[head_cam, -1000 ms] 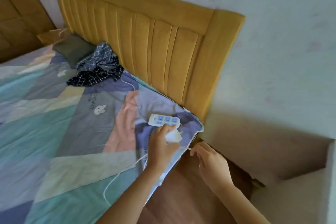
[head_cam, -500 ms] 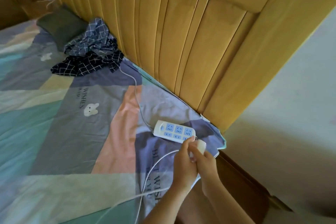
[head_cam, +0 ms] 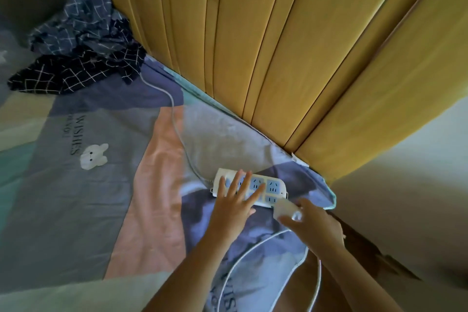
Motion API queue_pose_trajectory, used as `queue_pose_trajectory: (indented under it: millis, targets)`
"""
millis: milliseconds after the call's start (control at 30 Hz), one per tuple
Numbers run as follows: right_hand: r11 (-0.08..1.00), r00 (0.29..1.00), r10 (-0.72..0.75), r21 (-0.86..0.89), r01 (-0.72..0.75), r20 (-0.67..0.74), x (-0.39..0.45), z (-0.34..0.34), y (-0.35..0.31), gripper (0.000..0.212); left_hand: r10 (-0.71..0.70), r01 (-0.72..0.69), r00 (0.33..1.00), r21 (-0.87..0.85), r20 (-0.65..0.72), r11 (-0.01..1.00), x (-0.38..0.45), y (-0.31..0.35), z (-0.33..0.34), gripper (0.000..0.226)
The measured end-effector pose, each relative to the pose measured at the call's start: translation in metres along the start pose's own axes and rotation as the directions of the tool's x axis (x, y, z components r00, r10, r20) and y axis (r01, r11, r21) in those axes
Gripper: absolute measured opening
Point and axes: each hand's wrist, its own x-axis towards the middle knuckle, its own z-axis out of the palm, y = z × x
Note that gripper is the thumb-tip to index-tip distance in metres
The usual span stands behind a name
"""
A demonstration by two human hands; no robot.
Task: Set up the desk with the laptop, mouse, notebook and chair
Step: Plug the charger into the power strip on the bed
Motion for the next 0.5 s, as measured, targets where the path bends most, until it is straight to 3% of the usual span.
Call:
queue_pose_trajectory:
  millis: [133,333,500]
  targets:
    - [0.999,0.998,0.009,0.051,-0.006,-0.057,0.009,0.013,-0.013,0.053,0.043,-0.046,0.998,0.067,0.051,0.997,0.005,-0.008,0.015,0.082]
    - [0.993,0.979,-0.013,-0.116,-0.011,-0.206,0.011,0.003,-0.027,0.047,0.066,-0.066,0.998,0.033,-0.022,0.997,0.008,-0.018,0.035,0.094]
    - [0.983,0.975,-0.02,-0.182,-0.021,-0.221,0.021,0.008,-0.037,0.042,0.063,-0.061,0.996,0.048,-0.055,0.997,0.006,-0.014,0.039,0.083]
